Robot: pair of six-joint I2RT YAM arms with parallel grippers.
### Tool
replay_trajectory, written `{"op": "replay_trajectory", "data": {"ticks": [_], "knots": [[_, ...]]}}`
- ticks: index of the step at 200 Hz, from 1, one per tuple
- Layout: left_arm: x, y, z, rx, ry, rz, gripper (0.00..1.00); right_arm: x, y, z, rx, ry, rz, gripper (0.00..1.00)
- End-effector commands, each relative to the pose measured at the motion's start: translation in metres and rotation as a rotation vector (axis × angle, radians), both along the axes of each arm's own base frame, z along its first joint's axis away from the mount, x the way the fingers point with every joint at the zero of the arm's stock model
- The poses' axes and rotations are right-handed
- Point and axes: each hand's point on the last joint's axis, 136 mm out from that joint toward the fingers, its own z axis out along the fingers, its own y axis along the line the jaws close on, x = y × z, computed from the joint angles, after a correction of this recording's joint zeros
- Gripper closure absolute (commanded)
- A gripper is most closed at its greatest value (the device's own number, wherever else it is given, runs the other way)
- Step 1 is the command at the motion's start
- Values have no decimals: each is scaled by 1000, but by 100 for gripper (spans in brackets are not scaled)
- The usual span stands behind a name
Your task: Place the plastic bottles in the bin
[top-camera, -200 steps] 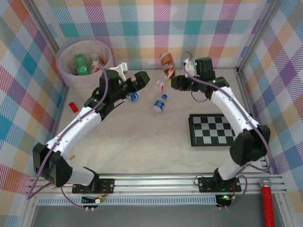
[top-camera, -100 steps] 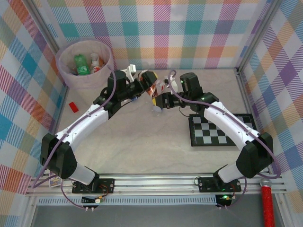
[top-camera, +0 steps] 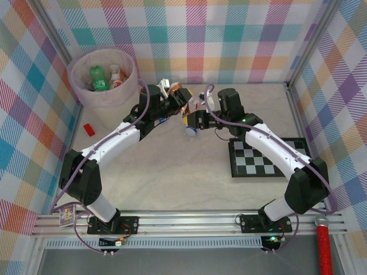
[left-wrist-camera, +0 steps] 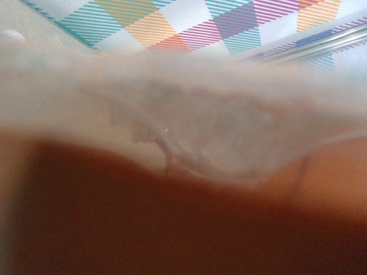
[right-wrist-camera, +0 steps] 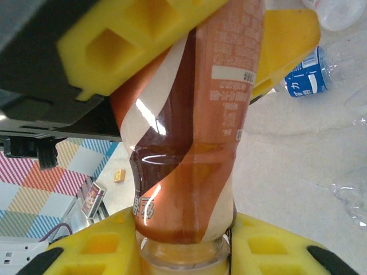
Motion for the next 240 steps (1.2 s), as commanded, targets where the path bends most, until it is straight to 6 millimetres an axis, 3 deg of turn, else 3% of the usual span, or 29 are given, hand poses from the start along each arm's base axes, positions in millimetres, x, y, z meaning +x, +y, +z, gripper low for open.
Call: {"op": "replay_trajectory", "data": {"ticks": [1, 29, 61, 97, 111, 131, 164, 188, 214, 240], "knots": [[2, -4, 31, -57, -65, 3, 46, -9, 6, 11, 47, -36, 46, 83], [3, -4, 30, -50, -65, 11, 48, -8, 6, 10, 43, -26, 42, 74], [3, 3, 38, -21, -91, 23, 48, -3, -9, 11, -3, -15, -18, 27], [2, 31, 70, 78, -168, 42, 49, 7, -55, 22, -38, 0, -182, 3], [5, 55, 88, 133, -205, 76, 48, 8, -69, 19, -66, 14, -237, 1], [15, 109, 116, 231, -264, 195, 48, 10, -83, 5, -135, 34, -295, 1], [41, 236, 153, 321, -312, 567, 48, 25, -95, -34, -232, 153, -403, 1], [53, 304, 163, 358, -339, 812, 48, 41, -91, -57, -230, 240, -464, 1], [76, 341, 162, 425, -327, 923, 46, 59, -83, -76, -193, 289, -502, 1], [109, 352, 138, 570, -257, 904, 42, 73, -77, -93, -189, 342, -532, 1]]}}
